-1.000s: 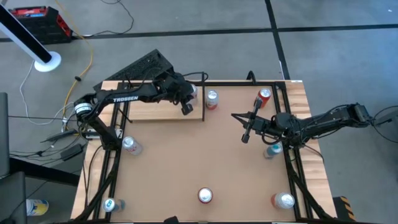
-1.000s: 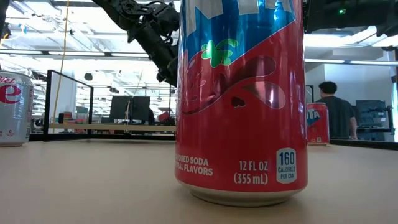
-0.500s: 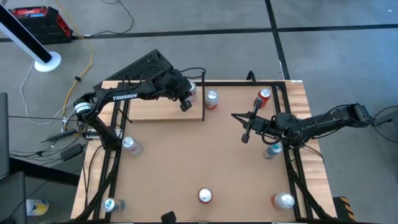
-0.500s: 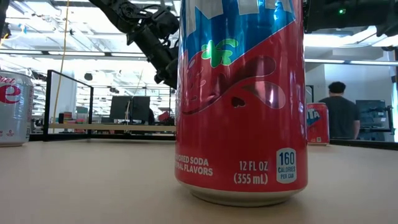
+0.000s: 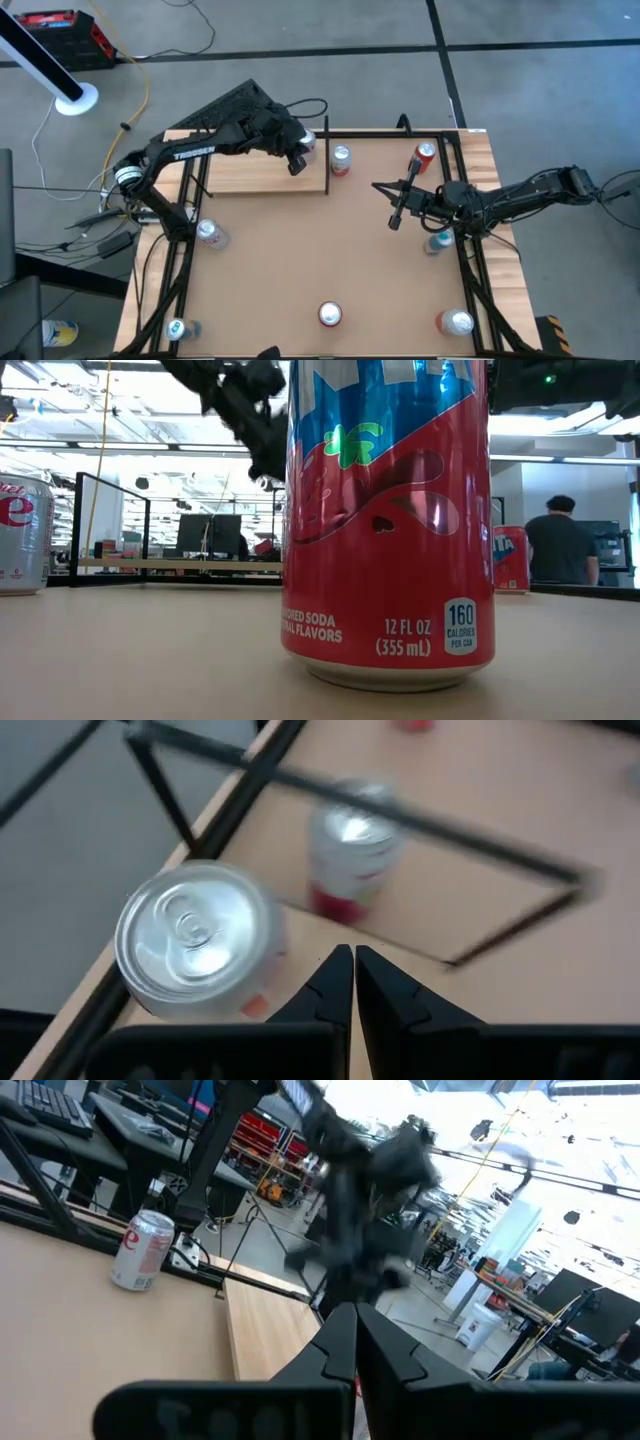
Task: Place canned beverage on shelf
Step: Put the right red-silver soda can on the shelf, then put the red-silver soda can on the shelf aligned with the other red-silver soda can
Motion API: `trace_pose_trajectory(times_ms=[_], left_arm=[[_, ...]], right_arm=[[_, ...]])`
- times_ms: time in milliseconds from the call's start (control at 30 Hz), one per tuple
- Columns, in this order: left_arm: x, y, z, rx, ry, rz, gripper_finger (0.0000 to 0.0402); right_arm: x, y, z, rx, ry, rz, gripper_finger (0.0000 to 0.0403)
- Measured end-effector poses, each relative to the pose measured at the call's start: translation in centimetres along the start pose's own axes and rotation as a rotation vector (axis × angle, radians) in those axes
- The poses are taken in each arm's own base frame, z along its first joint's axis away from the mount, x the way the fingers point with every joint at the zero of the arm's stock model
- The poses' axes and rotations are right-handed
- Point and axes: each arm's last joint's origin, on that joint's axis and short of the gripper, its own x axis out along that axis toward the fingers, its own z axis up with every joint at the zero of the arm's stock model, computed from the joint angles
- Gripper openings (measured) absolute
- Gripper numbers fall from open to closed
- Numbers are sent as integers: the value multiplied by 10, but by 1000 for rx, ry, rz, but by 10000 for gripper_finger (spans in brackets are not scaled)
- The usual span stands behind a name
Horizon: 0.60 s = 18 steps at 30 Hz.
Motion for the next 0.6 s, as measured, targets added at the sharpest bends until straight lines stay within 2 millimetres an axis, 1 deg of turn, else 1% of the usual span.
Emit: trace_pose_trajectory(times_ms=[133,233,333,433,600], left_arm=[[-44,-21,18,-8,31,-103,0],[-79,-44,18,-14,73,-235,0],[-111,-66,6,-21,162,-302,0],[-139,-83,-10,-57,280,-259,0],[-178,-99,-38,-173,473,-152,0]], right_arm=[[0,0,-1,-3,8,5,29],[0,0,-1,-3,8,5,29],[0,0,-1,-2,6,4,29],[0,0,-1,-1,5,3,29],[0,0,0,13,-5,-2,29]])
